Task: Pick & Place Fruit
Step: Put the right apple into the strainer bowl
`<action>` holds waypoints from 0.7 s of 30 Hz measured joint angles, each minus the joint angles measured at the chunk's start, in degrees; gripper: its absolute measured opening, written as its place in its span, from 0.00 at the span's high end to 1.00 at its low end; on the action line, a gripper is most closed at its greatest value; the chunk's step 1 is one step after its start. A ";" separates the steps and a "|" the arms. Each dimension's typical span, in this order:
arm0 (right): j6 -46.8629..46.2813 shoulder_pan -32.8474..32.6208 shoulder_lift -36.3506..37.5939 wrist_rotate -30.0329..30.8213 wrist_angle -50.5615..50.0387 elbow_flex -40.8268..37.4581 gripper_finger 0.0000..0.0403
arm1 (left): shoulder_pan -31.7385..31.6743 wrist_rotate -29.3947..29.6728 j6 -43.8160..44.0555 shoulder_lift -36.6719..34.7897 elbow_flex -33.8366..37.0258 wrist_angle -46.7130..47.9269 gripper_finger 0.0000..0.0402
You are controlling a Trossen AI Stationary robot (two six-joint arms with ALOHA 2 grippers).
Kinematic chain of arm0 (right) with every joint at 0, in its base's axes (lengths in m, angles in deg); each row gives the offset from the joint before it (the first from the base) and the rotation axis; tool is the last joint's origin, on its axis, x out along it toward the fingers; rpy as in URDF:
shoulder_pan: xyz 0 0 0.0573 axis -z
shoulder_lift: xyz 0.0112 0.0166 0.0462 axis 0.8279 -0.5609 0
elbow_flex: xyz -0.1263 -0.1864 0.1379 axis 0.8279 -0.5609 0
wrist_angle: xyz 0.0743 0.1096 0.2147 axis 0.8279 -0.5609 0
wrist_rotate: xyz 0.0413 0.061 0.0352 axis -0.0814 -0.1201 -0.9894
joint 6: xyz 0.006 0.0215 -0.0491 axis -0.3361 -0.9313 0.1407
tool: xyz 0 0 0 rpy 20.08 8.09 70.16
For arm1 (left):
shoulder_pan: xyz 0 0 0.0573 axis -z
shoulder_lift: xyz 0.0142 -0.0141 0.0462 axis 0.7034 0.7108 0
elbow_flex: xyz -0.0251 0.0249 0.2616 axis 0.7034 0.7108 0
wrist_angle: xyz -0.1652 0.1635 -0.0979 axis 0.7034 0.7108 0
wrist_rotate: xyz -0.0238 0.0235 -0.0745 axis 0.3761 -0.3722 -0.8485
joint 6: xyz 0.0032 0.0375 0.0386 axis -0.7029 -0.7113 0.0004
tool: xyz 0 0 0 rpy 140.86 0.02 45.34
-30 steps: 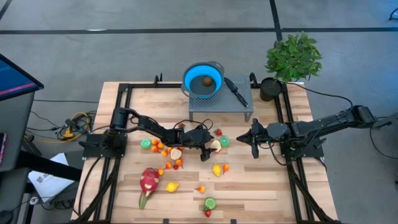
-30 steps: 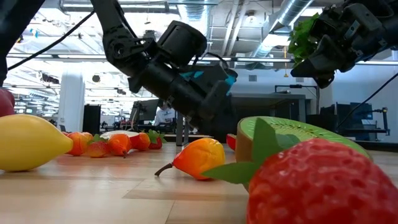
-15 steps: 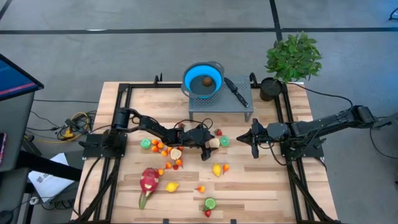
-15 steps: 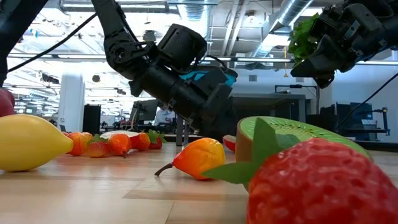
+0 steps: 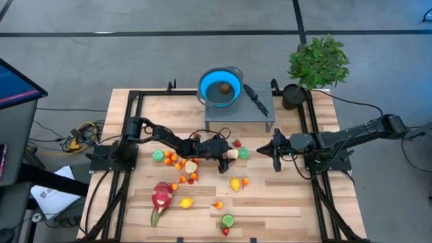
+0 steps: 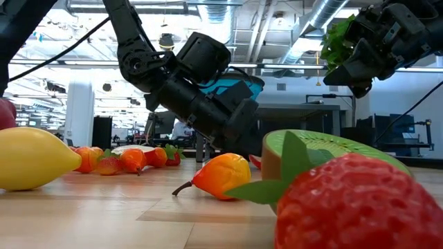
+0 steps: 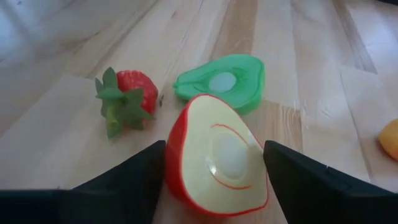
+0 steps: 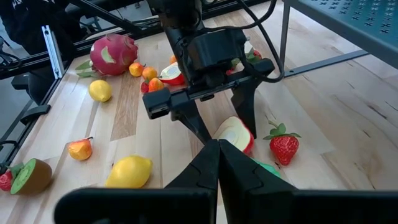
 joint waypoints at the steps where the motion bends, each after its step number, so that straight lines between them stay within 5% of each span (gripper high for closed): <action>1: 0.00 0.00 0.00 0.00 0.00 0.00 1.00 | 0.00 0.00 0.00 0.00 -0.01 -0.01 0.38; 13: 0.00 0.00 0.00 0.02 0.00 0.00 1.00 | 0.00 -0.02 0.11 -0.22 -0.10 -0.58 0.58; 21: 0.00 0.00 0.00 0.00 0.00 0.00 1.00 | -0.02 -1.79 0.13 -0.24 -0.14 -0.57 0.61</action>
